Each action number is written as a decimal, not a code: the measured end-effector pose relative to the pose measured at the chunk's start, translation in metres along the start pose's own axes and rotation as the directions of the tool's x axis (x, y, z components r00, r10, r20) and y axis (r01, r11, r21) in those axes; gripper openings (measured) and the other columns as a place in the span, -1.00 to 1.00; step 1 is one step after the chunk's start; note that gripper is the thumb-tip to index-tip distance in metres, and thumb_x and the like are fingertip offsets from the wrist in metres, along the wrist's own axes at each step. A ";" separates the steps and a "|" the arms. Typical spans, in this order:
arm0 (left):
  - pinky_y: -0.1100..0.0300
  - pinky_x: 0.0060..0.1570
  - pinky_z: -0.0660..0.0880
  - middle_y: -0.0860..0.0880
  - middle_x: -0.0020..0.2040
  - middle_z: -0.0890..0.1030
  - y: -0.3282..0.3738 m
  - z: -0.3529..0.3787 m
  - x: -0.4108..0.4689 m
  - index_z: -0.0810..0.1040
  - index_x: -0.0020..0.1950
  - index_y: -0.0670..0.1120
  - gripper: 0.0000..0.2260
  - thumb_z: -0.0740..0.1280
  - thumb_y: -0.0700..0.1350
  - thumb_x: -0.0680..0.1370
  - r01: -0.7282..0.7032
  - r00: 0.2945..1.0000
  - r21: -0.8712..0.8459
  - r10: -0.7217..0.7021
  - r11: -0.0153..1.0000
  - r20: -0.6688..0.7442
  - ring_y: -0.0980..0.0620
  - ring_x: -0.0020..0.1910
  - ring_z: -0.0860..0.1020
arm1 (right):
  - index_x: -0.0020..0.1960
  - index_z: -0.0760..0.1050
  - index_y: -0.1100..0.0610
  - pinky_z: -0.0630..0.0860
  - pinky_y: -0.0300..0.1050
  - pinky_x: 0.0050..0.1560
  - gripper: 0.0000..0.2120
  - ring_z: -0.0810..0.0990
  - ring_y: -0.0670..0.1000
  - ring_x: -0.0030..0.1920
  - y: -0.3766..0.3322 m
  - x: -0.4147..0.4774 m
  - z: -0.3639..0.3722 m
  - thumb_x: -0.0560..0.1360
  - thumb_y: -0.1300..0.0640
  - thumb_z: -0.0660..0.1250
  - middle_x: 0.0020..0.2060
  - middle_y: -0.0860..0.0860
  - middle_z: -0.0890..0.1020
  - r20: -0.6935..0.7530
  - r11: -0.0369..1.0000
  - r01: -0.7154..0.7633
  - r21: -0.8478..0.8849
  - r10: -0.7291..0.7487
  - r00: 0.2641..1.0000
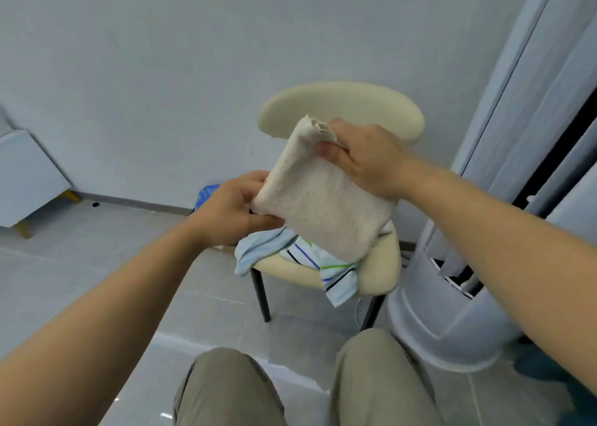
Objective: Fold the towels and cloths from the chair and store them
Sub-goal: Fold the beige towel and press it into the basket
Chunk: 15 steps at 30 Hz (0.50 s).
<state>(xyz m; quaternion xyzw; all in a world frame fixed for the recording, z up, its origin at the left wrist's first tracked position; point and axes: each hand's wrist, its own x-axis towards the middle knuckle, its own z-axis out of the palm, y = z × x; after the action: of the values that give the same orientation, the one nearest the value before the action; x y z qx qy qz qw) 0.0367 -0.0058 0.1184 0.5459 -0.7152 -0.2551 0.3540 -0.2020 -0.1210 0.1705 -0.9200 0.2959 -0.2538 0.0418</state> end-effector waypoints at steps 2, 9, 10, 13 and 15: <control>0.26 0.01 0.47 0.07 0.00 0.58 -0.015 -0.009 0.026 0.64 -0.22 -0.02 -0.92 0.52 -0.13 0.40 -0.062 0.995 0.050 0.058 0.997 0.083 0.07 0.02 0.59 | 0.04 0.21 -0.18 0.24 -0.05 -0.18 -0.83 0.47 0.10 -0.20 0.016 0.026 0.010 0.63 -0.24 0.10 -0.31 -0.18 0.43 0.023 0.999 -0.021 0.024 0.021 1.000; 0.00 -0.22 0.54 0.00 -0.21 0.66 0.005 -0.103 0.085 0.63 -0.14 0.03 -0.78 0.50 0.16 0.47 0.209 0.967 -0.027 -0.203 0.977 0.151 -0.05 -0.25 0.61 | -0.07 0.25 -0.12 0.22 -0.07 -0.23 -0.70 0.47 0.15 -0.27 0.030 0.122 -0.031 0.60 -0.33 0.07 -0.35 -0.21 0.38 0.079 0.994 -0.072 0.088 0.065 0.995; -0.11 -0.13 0.57 -0.09 -0.20 0.69 0.018 -0.124 0.089 0.66 -0.10 -0.08 -0.70 0.51 0.16 0.46 0.280 0.955 -0.092 -0.267 0.956 0.131 -0.16 -0.21 0.63 | -0.07 0.26 -0.10 0.19 -0.07 -0.23 -0.70 0.44 0.10 -0.28 0.026 0.136 -0.048 0.61 -0.32 0.07 -0.36 -0.22 0.39 0.097 0.989 -0.088 0.115 0.077 0.992; -0.16 0.05 0.56 -0.15 -0.16 0.72 0.070 -0.186 0.095 0.71 -0.11 -0.14 -0.53 0.50 0.28 0.37 0.387 0.922 -0.168 -0.377 0.907 0.088 -0.08 -0.14 0.66 | -0.05 0.34 -0.01 0.24 -0.07 -0.24 -0.55 0.42 -0.02 -0.30 0.004 0.180 -0.107 0.57 -0.39 -0.01 -0.32 -0.15 0.48 0.160 0.980 -0.123 0.153 0.099 0.982; -0.06 -0.10 0.52 -0.17 -0.19 0.69 0.110 -0.223 0.100 0.71 -0.13 -0.12 -0.48 0.49 0.34 0.29 0.425 0.904 -0.223 -0.422 0.877 0.066 -0.05 -0.20 0.58 | -0.04 0.36 0.01 0.28 -0.06 -0.24 -0.49 0.45 -0.07 -0.31 -0.016 0.212 -0.149 0.55 -0.42 -0.03 -0.30 -0.09 0.52 0.215 0.970 -0.172 0.173 0.134 0.967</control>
<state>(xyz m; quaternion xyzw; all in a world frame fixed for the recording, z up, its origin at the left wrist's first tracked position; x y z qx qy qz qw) 0.1302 -0.0673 0.3617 0.6418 -0.5465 -0.4122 0.3456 -0.1197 -0.2170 0.3970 -0.9070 0.3349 -0.1824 0.1788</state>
